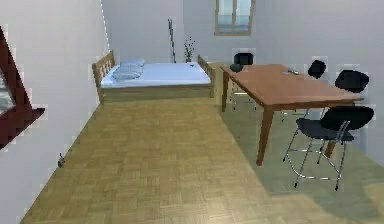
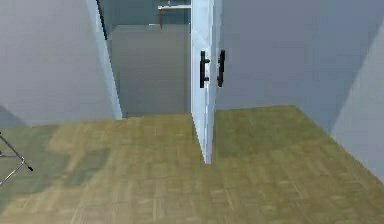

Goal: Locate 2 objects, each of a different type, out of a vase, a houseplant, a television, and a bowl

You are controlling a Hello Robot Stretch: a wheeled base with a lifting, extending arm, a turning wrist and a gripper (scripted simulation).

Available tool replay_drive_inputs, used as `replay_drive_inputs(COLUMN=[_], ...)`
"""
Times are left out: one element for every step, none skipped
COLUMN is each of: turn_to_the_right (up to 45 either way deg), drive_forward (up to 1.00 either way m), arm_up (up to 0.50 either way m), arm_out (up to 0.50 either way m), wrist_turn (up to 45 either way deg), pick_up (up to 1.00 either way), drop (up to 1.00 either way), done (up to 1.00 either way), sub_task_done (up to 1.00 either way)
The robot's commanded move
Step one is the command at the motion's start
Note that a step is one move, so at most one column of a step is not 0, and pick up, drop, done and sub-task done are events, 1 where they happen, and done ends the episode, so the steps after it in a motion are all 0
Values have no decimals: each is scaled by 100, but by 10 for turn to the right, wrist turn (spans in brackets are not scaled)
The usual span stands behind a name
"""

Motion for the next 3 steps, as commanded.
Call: replay_drive_inputs(turn_to_the_right=[0, 0, 330], drive_forward=[100, 85, 0], arm_up=[0, 0, 0], arm_out=[0, 0, 0], wrist_turn=[0, 0, 0], pick_up=[0, 0, 0], drop=[0, 0, 0], done=[0, 0, 0], sub_task_done=[0, 0, 0])
